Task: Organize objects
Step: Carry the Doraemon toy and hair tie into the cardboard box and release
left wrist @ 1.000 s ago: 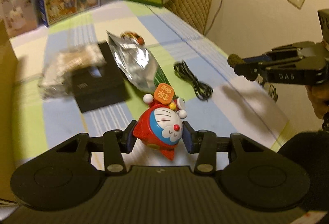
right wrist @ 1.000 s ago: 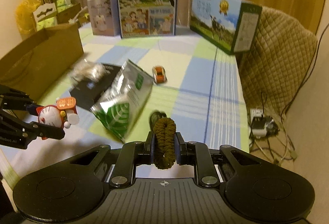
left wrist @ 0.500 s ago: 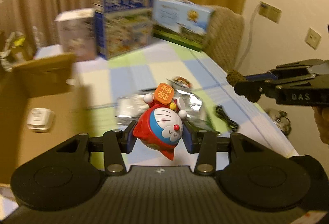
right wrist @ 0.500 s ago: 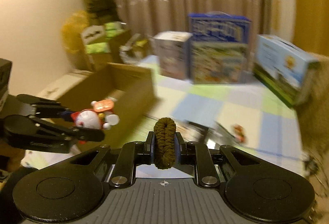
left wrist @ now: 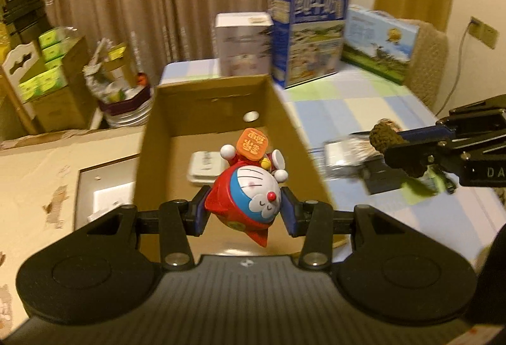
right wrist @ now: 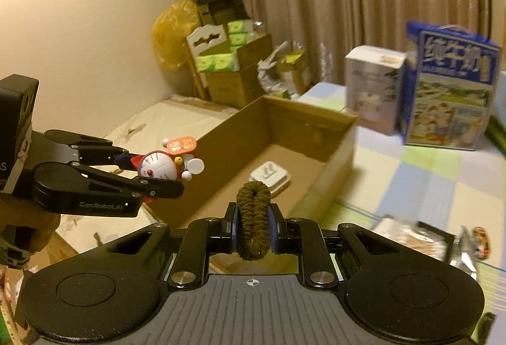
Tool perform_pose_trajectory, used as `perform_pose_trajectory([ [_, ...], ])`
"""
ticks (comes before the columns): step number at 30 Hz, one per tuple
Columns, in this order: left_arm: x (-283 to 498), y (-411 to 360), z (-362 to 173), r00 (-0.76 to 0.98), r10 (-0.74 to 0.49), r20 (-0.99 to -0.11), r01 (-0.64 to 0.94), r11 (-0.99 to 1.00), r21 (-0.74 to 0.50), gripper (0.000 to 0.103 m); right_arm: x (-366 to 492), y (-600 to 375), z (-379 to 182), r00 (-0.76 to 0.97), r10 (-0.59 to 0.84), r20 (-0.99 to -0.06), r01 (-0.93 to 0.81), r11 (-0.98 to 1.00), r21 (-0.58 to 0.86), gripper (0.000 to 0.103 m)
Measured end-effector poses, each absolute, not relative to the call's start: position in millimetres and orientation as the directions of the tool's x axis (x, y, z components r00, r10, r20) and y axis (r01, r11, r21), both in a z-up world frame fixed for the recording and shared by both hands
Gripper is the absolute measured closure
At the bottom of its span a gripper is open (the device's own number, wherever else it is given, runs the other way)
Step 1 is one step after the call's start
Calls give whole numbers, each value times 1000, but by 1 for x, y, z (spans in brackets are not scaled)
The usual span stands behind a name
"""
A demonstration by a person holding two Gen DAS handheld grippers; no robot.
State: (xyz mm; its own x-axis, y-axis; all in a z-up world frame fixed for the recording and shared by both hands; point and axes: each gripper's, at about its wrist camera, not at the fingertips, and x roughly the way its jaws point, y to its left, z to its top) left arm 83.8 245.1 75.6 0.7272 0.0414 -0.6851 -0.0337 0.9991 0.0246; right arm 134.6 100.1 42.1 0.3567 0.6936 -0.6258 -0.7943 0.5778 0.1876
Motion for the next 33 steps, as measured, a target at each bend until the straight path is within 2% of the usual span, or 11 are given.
perform_pose_trajectory([
  [6, 86, 278, 58, 704, 45, -709, -58, 998, 7, 63, 144, 128, 19, 329, 678, -657, -795, 575, 194, 87],
  [16, 111, 290, 31, 680, 17, -733, -52, 998, -24, 63, 162, 140, -4, 319, 656, -683, -777, 594, 208, 87],
  [26, 117, 298, 26, 702, 26, -711, -86, 995, -48, 59, 165, 145, -6, 329, 668, -667, -777, 593, 211, 86],
  [28, 112, 299, 30, 710, 27, -703, -91, 994, -53, 59, 165, 146, -2, 346, 686, -640, -774, 594, 218, 62],
  [29, 109, 299, 33, 716, 30, -697, -95, 994, -55, 59, 165, 143, 0, 360, 695, -622, -765, 602, 229, 46],
  [33, 97, 296, 42, 730, 47, -681, -106, 993, -45, 56, 164, 128, 10, 391, 708, -589, -740, 622, 257, 44],
])
